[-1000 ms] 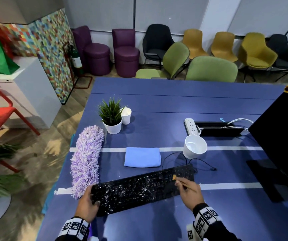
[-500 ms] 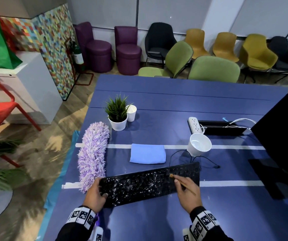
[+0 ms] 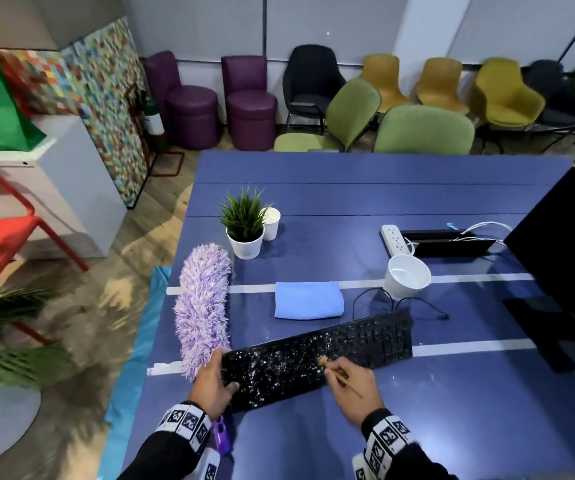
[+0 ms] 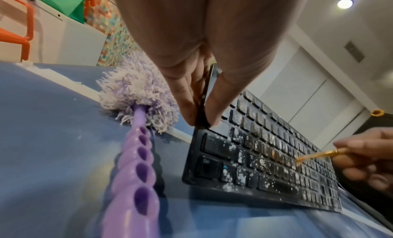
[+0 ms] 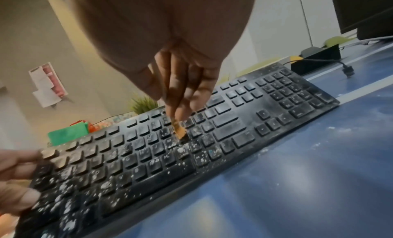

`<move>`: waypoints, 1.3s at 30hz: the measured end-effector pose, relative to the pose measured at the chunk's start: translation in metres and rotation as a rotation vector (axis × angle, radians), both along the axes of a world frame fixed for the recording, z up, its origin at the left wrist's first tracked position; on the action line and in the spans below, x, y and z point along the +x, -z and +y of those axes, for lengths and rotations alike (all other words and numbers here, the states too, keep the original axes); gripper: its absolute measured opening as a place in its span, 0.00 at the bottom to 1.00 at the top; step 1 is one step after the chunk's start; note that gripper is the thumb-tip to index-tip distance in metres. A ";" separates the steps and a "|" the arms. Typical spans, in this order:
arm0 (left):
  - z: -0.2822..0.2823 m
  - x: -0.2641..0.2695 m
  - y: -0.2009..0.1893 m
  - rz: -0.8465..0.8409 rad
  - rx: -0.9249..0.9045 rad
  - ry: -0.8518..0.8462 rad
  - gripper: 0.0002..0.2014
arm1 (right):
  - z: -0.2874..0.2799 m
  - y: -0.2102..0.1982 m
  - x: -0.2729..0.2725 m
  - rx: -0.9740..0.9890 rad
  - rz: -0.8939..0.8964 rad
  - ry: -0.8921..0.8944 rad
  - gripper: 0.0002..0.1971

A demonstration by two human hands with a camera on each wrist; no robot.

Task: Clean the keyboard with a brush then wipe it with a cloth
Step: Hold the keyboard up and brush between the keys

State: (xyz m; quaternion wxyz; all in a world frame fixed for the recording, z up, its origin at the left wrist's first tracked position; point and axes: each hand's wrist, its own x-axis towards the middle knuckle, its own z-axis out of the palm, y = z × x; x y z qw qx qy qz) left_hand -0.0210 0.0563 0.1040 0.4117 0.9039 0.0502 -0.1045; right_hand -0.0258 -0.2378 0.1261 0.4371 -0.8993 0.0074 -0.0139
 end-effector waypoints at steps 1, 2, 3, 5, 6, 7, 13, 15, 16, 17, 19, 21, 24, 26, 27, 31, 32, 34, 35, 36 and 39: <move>0.000 -0.002 0.000 -0.001 0.008 0.010 0.28 | 0.001 -0.001 -0.001 -0.006 -0.014 0.000 0.14; 0.000 -0.003 0.000 -0.005 0.014 0.025 0.29 | 0.000 -0.002 -0.002 0.017 -0.048 0.051 0.14; 0.000 -0.004 -0.001 -0.008 0.016 0.044 0.29 | -0.003 -0.001 -0.001 0.032 -0.087 0.148 0.13; 0.002 -0.005 0.000 0.000 0.009 0.073 0.29 | -0.009 -0.001 -0.001 -0.003 -0.116 0.305 0.07; 0.004 -0.005 0.001 -0.002 0.010 0.082 0.29 | -0.011 -0.001 -0.002 -0.037 -0.101 0.315 0.05; 0.005 -0.005 0.002 -0.004 0.015 0.085 0.28 | -0.011 0.002 -0.004 -0.046 -0.068 0.283 0.04; 0.006 -0.008 0.004 -0.018 0.025 0.107 0.30 | -0.006 0.003 -0.010 0.064 -0.053 0.267 0.05; 0.006 -0.008 0.005 -0.014 0.027 0.109 0.30 | -0.001 0.005 -0.011 0.075 -0.078 0.269 0.06; 0.006 -0.008 0.005 -0.010 0.020 0.103 0.30 | 0.004 0.005 -0.011 0.086 -0.072 0.205 0.06; 0.007 -0.007 0.006 -0.002 0.010 0.096 0.30 | 0.010 0.005 -0.013 0.100 -0.050 0.120 0.06; 0.008 -0.006 0.007 0.014 -0.003 0.095 0.29 | 0.015 0.003 -0.015 0.091 -0.031 0.054 0.05; 0.009 -0.005 0.009 0.018 -0.009 0.098 0.29 | 0.007 0.004 -0.009 0.099 -0.075 0.204 0.06; 0.011 -0.005 0.010 0.017 -0.056 0.093 0.29 | -0.004 0.004 -0.005 0.127 -0.081 0.376 0.08; 0.014 -0.003 0.012 0.030 -0.066 0.100 0.28 | 0.002 0.001 -0.003 0.080 -0.040 0.199 0.06; 0.016 -0.003 0.015 0.031 -0.062 0.104 0.29 | 0.006 -0.003 -0.004 0.061 -0.024 0.122 0.05; 0.021 -0.002 0.027 0.001 -0.092 0.127 0.31 | -0.011 -0.005 0.001 0.056 -0.106 0.272 0.07; 0.023 0.000 0.029 -0.005 -0.101 0.124 0.30 | -0.014 -0.005 0.001 0.062 -0.097 0.293 0.07; 0.024 0.000 0.029 -0.017 -0.089 0.129 0.29 | -0.008 -0.007 -0.003 0.055 -0.062 0.144 0.06; 0.023 0.002 0.029 -0.024 -0.082 0.134 0.28 | -0.004 -0.008 -0.006 0.040 -0.037 0.036 0.05; 0.023 0.003 0.029 -0.025 -0.089 0.135 0.28 | -0.001 -0.009 -0.009 0.035 -0.025 -0.031 0.04; 0.023 0.005 0.028 -0.038 -0.145 0.130 0.30 | -0.012 -0.004 -0.004 0.046 -0.114 0.139 0.06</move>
